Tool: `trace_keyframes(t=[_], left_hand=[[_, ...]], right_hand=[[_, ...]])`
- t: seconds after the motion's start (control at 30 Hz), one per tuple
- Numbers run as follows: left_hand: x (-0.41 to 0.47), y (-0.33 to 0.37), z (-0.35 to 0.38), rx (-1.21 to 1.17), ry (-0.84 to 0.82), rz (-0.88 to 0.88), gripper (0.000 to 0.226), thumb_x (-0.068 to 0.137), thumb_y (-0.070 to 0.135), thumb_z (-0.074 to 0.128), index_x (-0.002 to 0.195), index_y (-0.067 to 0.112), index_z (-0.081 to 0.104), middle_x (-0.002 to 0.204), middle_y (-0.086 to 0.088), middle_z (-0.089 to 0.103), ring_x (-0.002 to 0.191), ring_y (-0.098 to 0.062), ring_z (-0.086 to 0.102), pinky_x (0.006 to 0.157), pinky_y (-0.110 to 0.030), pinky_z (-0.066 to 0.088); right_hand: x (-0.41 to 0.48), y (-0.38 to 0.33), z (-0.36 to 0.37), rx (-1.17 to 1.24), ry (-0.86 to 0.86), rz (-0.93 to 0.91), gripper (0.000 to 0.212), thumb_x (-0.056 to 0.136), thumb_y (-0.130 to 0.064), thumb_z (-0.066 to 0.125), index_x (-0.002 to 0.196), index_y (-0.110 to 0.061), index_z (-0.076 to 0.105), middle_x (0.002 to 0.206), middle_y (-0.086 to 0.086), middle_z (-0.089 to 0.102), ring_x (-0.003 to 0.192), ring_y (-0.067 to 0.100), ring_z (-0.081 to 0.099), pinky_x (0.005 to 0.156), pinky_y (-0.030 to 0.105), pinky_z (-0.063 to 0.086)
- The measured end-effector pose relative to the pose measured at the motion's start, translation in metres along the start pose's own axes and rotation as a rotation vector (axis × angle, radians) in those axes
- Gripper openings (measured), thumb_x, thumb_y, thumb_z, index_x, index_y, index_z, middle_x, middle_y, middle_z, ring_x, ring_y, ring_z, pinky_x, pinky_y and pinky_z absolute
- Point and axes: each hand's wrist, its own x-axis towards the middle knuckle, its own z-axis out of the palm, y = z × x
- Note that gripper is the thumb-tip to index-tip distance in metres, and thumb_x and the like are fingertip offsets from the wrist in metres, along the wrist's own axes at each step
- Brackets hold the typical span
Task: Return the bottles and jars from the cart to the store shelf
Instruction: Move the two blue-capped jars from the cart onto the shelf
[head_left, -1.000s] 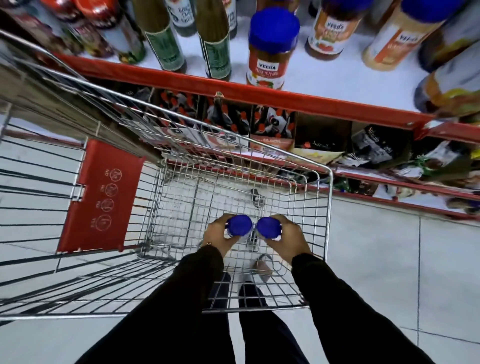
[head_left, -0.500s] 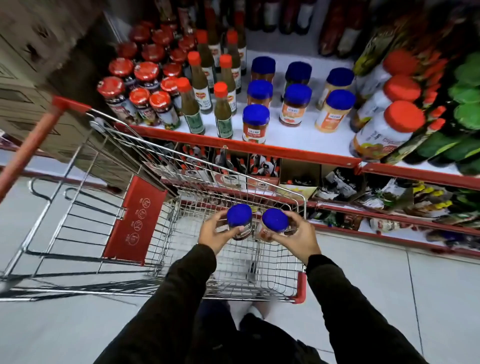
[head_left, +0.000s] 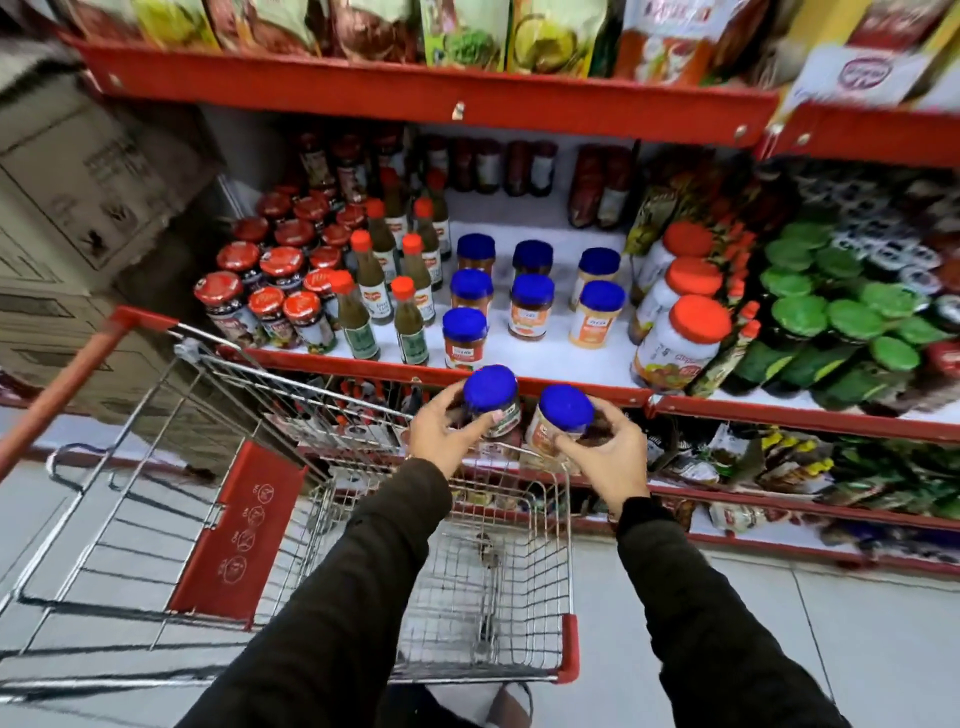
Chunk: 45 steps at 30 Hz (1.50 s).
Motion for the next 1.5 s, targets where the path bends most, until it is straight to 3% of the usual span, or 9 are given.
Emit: trace_keyframes(t=[0.13, 0.37, 0.73, 0.9, 1.03, 1.13, 1.17, 1.3, 1.5], left_hand=[[0.029, 0.026, 0.029, -0.007, 0.052, 0.072, 0.064, 0.077, 0.006, 0.08, 0.136, 0.005, 0.054, 0.127, -0.012, 0.065, 0.111, -0.018, 0.063, 0.09, -0.016, 0.049], [0.081, 0.038, 0.079, 0.001, 0.092, 0.053, 0.06, 0.079, 0.0, 0.076, 0.134, 0.006, 0.053, 0.134, -0.014, 0.06, 0.121, -0.027, 0.059, 0.108, -0.049, 0.046], [0.107, 0.02, 0.097, 0.085, 0.142, -0.04, 0.058, 0.081, 0.007, 0.074, 0.135, 0.012, 0.053, 0.129, -0.01, 0.064, 0.121, -0.026, 0.06, 0.109, -0.046, 0.045], [0.097, 0.022, 0.093, 0.165, 0.103, -0.023, 0.068, 0.085, 0.009, 0.07, 0.146, 0.014, 0.039, 0.136, -0.012, 0.059, 0.127, -0.027, 0.056, 0.103, -0.029, 0.039], [0.07, 0.017, 0.082, 0.204, 0.087, 0.108, 0.064, 0.091, 0.016, 0.063, 0.149, 0.012, 0.036, 0.148, -0.011, 0.048, 0.135, -0.024, 0.047, 0.113, -0.039, 0.041], [0.052, 0.011, 0.063, 0.3, 0.084, 0.267, 0.057, 0.095, 0.029, 0.056, 0.148, 0.023, 0.033, 0.152, -0.003, 0.041, 0.123, -0.001, 0.044, 0.101, -0.003, 0.036], [0.048, 0.008, 0.055, 0.326, 0.078, 0.294, 0.057, 0.096, 0.033, 0.053, 0.148, 0.028, 0.031, 0.154, -0.001, 0.038, 0.123, 0.002, 0.042, 0.1, -0.001, 0.033], [0.046, 0.003, 0.017, 0.432, 0.17, 0.368, 0.057, 0.098, 0.037, 0.047, 0.15, 0.031, 0.026, 0.157, 0.0, 0.034, 0.143, -0.013, 0.032, 0.118, -0.036, 0.031], [0.062, 0.006, -0.05, 0.553, 0.337, 0.413, 0.058, 0.098, 0.033, 0.046, 0.151, 0.026, 0.025, 0.163, 0.003, 0.02, 0.153, -0.013, 0.006, 0.125, -0.044, 0.01]], right_hand=[[0.038, -0.017, -0.012, 0.005, 0.128, -0.051, 0.053, 0.066, -0.03, 0.089, 0.113, -0.019, 0.068, 0.108, 0.005, 0.074, 0.105, 0.023, 0.067, 0.098, 0.04, 0.052], [0.098, -0.017, -0.021, -0.05, 0.183, -0.055, 0.053, 0.071, -0.027, 0.089, 0.118, -0.02, 0.065, 0.108, 0.008, 0.073, 0.099, 0.023, 0.066, 0.087, 0.033, 0.052], [0.125, -0.003, -0.016, -0.1, 0.093, 0.033, 0.054, 0.078, -0.012, 0.082, 0.127, -0.009, 0.061, 0.104, 0.0, 0.067, 0.103, 0.022, 0.065, 0.091, 0.026, 0.042], [0.118, -0.011, -0.017, -0.137, 0.048, 0.036, 0.086, 0.083, -0.008, 0.078, 0.154, -0.008, 0.029, 0.142, 0.012, 0.053, 0.125, 0.022, 0.054, 0.108, 0.036, 0.042], [0.093, -0.017, -0.005, -0.371, 0.109, -0.102, 0.088, 0.088, -0.022, 0.074, 0.157, -0.007, 0.02, 0.166, 0.015, 0.021, 0.155, 0.031, 0.017, 0.125, 0.046, 0.022], [0.075, -0.028, 0.013, -0.492, 0.128, -0.199, 0.08, 0.094, -0.03, 0.064, 0.158, -0.008, 0.02, 0.169, 0.013, 0.011, 0.158, 0.031, 0.006, 0.126, 0.052, 0.015], [0.071, -0.032, 0.02, -0.483, 0.106, -0.216, 0.078, 0.096, -0.031, 0.061, 0.158, -0.009, 0.02, 0.17, 0.012, 0.011, 0.158, 0.03, 0.005, 0.126, 0.053, 0.016], [0.063, -0.051, 0.056, -0.455, 0.013, -0.296, 0.072, 0.099, -0.037, 0.055, 0.158, -0.016, 0.021, 0.171, 0.004, 0.011, 0.159, 0.022, 0.001, 0.127, 0.05, 0.012], [0.065, -0.084, 0.113, -0.426, -0.115, -0.368, 0.069, 0.099, -0.038, 0.056, 0.157, -0.022, 0.024, 0.171, -0.004, 0.01, 0.158, 0.016, 0.0, 0.128, 0.043, 0.011]])
